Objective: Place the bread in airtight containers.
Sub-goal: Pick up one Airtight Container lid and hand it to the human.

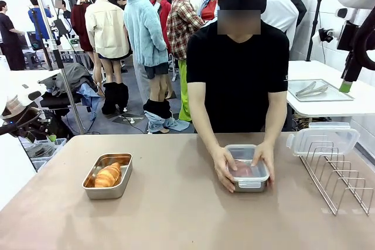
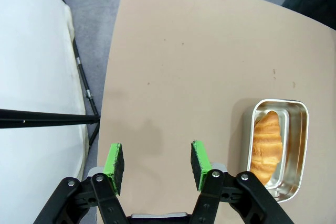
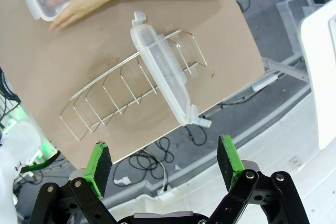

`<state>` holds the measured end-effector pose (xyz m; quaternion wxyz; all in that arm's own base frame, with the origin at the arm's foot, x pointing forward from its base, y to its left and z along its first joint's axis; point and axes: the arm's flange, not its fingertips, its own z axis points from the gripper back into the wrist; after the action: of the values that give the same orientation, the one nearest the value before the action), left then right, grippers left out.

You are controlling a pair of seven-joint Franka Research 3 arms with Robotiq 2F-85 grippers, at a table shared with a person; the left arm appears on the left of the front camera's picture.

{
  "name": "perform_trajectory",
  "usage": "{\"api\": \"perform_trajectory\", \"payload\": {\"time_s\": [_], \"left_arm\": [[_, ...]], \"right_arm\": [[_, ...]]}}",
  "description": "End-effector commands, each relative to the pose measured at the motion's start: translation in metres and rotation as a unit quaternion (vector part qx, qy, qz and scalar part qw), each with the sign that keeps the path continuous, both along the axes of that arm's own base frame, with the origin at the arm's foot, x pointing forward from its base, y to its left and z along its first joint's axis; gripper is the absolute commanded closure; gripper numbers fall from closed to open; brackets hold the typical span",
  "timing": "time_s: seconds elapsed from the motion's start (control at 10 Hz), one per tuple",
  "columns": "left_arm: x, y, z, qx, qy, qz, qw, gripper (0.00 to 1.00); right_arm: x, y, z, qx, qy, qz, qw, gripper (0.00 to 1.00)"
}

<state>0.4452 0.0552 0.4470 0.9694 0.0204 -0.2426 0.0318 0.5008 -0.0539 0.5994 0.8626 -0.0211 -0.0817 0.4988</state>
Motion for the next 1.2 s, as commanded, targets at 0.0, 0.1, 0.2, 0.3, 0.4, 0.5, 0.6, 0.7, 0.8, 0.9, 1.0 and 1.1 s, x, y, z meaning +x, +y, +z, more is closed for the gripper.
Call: {"api": "perform_trajectory", "payload": {"time_s": [0.0, 0.1, 0.2, 0.3, 0.4, 0.5, 0.6, 0.7, 0.8, 0.9, 1.0, 1.1], "left_arm": [[-0.0002, 0.0001, 0.0008, 0.004, -0.001, 0.008, 1.000, 0.33], [-0.0002, 0.0001, 0.0008, 0.004, -0.001, 0.008, 1.000, 0.33], [-0.0002, 0.0001, 0.0008, 0.004, -0.001, 0.008, 1.000, 0.33], [-0.0002, 0.0001, 0.0008, 0.004, -0.001, 0.008, 1.000, 0.33], [-0.0002, 0.0001, 0.0008, 0.004, -0.001, 0.008, 1.000, 0.33], [-0.0002, 0.0001, 0.0008, 0.004, -0.001, 0.008, 1.000, 0.33], [-0.0002, 0.0001, 0.0008, 0.004, -0.001, 0.008, 1.000, 0.33], [-0.0002, 0.0001, 0.0008, 0.004, -0.001, 0.008, 1.000, 0.33], [-0.0002, 0.0001, 0.0008, 0.004, -0.001, 0.008, 1.000, 0.33], [-0.0002, 0.0001, 0.0008, 0.004, -0.001, 0.008, 1.000, 0.33], [-0.0002, 0.0001, 0.0008, 0.004, -0.001, 0.008, 1.000, 0.33], [-0.0002, 0.0001, 0.0008, 0.004, -0.001, 0.008, 1.000, 0.33]], "right_arm": [[-0.0007, 0.0023, -0.0025, 0.000, 0.003, -0.005, 1.000, 0.00], [-0.0007, 0.0023, -0.0025, 0.000, 0.003, -0.005, 1.000, 0.00], [-0.0007, 0.0023, -0.0025, 0.000, 0.003, -0.005, 1.000, 0.00], [-0.0007, 0.0023, -0.0025, 0.000, 0.003, -0.005, 1.000, 0.00], [-0.0007, 0.0023, -0.0025, 0.000, 0.003, -0.005, 1.000, 0.00], [-0.0007, 0.0023, -0.0025, 0.000, 0.003, -0.005, 1.000, 0.00], [-0.0007, 0.0023, -0.0025, 0.000, 0.003, -0.005, 1.000, 0.00], [-0.0007, 0.0023, -0.0025, 0.000, 0.003, -0.005, 1.000, 0.00], [-0.0007, 0.0023, -0.0025, 0.000, 0.003, -0.005, 1.000, 0.00], [-0.0007, 0.0023, -0.0025, 0.000, 0.003, -0.005, 1.000, 0.00], [-0.0007, 0.0023, -0.0025, 0.000, 0.003, -0.005, 1.000, 0.00], [-0.0007, 0.0023, -0.0025, 0.000, 0.003, -0.005, 1.000, 0.00]]}}
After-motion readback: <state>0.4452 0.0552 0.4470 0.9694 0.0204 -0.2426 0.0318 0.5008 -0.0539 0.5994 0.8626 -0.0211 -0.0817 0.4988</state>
